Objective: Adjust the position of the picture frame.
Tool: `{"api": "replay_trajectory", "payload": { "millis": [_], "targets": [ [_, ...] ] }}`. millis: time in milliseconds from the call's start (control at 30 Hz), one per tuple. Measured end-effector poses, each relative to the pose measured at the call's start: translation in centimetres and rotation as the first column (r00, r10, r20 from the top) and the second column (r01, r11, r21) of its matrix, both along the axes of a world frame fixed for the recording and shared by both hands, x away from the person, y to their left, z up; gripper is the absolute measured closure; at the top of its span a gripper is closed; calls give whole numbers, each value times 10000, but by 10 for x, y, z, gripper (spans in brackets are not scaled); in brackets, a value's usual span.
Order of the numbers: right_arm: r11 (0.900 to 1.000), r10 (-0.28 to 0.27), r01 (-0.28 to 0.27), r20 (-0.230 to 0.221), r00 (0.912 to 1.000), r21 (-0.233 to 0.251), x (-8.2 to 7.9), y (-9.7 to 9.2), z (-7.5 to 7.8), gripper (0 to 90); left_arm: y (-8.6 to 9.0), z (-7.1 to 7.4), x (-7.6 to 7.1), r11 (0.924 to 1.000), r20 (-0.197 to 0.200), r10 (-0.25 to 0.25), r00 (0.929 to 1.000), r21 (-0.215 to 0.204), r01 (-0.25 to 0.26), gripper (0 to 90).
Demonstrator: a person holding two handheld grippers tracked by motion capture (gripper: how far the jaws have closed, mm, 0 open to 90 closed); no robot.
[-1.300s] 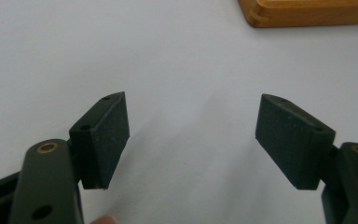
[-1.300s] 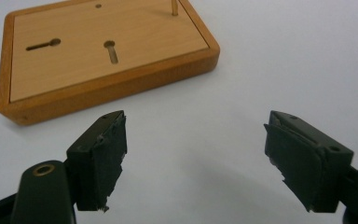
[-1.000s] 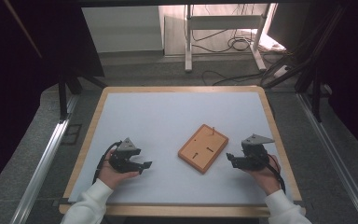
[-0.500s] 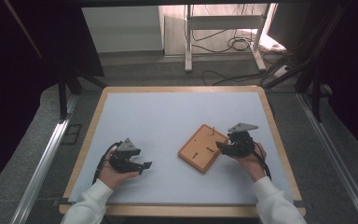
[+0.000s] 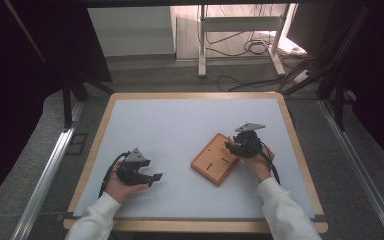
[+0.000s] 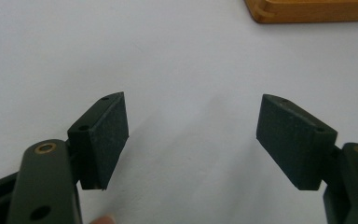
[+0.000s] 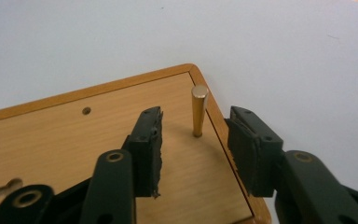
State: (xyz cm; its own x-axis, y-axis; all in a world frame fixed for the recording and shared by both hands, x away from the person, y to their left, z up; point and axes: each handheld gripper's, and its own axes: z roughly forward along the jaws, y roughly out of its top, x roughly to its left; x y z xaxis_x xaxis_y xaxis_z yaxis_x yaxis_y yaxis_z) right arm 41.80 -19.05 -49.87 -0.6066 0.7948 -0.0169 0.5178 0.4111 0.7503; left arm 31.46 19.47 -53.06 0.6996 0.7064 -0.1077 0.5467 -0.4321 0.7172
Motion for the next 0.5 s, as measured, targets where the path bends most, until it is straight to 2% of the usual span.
{"api": "replay_trajectory", "payload": {
  "millis": [267,333,367,400,500],
  "targets": [
    [9992,-121,121,-6,9999,372,11,7,-6,691,0,-1,0,10000,-30,18,10000,-12,-18,249],
    [9991,-157,154,75,9998,383,11,9,-7,750,0,-1,0,10000,-31,13,10000,-7,-13,249],
    [9991,-157,154,75,9998,383,11,9,-7,750,0,-1,0,10000,-31,13,10000,-7,-13,249],
    [9990,-180,172,195,9996,404,11,9,-8,804,0,-1,0,10000,-24,18,10000,-25,-18,249],
    [9992,-215,208,207,9996,354,12,9,-8,822,1,-1,1,10000,-40,25,10000,-34,-25,249]
  ]
}}
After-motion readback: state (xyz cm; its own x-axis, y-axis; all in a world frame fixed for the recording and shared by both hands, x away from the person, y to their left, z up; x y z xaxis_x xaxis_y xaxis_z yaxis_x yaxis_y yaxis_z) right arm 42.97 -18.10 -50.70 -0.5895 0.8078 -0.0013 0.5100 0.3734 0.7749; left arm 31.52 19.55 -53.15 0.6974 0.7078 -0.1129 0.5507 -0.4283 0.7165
